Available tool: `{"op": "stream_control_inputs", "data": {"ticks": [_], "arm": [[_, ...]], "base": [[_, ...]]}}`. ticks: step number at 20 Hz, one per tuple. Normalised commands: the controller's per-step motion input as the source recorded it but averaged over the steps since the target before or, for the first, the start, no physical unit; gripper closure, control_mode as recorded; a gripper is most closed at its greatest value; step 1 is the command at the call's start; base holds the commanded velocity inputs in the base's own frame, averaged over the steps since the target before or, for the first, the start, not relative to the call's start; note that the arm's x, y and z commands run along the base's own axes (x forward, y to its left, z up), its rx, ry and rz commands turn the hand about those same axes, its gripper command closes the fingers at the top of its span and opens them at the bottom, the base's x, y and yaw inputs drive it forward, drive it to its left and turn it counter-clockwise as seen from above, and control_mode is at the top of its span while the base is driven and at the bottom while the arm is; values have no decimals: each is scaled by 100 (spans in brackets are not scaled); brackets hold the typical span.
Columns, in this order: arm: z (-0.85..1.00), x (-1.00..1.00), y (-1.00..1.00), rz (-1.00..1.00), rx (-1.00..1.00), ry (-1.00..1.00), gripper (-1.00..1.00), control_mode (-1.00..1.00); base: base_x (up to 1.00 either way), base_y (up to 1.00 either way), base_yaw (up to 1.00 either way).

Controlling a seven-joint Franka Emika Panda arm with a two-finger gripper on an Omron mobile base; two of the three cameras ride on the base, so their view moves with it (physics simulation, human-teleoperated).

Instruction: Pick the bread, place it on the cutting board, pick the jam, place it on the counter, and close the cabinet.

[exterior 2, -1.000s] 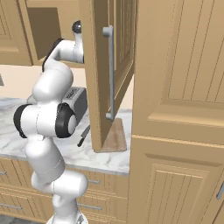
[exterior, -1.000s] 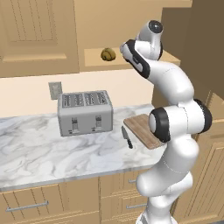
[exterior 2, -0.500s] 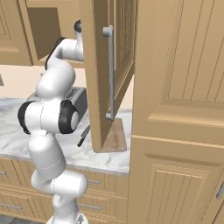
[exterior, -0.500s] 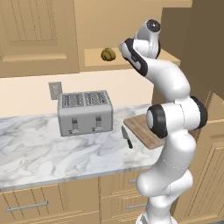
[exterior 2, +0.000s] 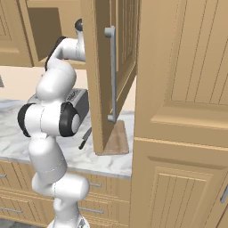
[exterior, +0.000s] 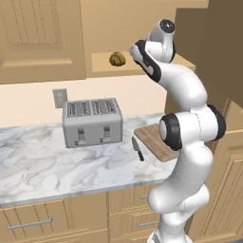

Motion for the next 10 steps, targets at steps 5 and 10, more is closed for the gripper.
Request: {"op": "stream_control_inputs", "data": {"ticks": [5,10], "arm": [[-18,-70,0,0,0,-3,100,-100],[-27,-76,0,0,0,-2,100,-100]], "base": [[0,0,0],[0,0,0]]}}
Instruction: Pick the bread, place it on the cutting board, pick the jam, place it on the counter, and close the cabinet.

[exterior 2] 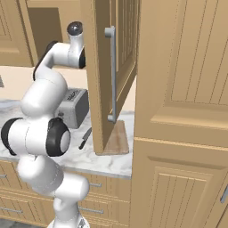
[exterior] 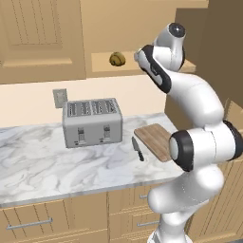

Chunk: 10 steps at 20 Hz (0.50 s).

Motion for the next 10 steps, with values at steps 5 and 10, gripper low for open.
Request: {"op": "stream_control_inputs", "data": {"ticks": [5,10], "arm": [[-29,-78,0,0,0,-3,100,-100],[-31,-84,2,0,0,-6,100,-100]], "base": [[0,0,0],[0,0,0]]}}
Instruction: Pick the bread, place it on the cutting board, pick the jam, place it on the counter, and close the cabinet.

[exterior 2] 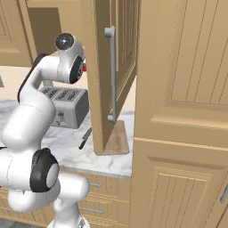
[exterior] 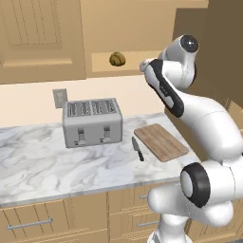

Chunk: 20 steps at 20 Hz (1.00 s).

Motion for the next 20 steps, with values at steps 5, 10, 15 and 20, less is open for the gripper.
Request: {"op": "stream_control_inputs", "data": {"ticks": [5,10,15,20], "arm": [[-46,-71,13,0,0,-13,100,-100],[-50,-55,22,0,0,-16,100,-100],[-51,-34,26,0,0,-8,100,-100],[-44,-20,23,0,0,0,100,-100]], "base": [[0,0,0],[0,0,0],[0,0,0],[0,0,0]]}}
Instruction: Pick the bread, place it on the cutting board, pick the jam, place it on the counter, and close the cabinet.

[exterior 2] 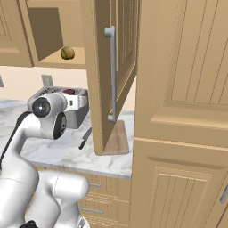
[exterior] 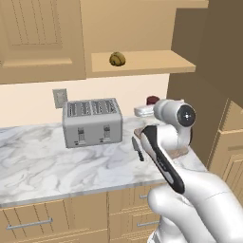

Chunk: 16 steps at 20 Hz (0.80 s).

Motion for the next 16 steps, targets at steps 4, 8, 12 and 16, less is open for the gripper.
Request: {"op": "stream_control_inputs", "data": {"ticks": [4,8,12,16], "arm": [[-39,-4,24,0,0,5,100,-100],[-40,0,27,0,0,6,100,-100],[-33,0,29,0,0,9,100,-100],[-32,0,26,0,1,8,100,-100]], "base": [[0,0,0],[0,0,0],[0,0,0],[0,0,0]]}}
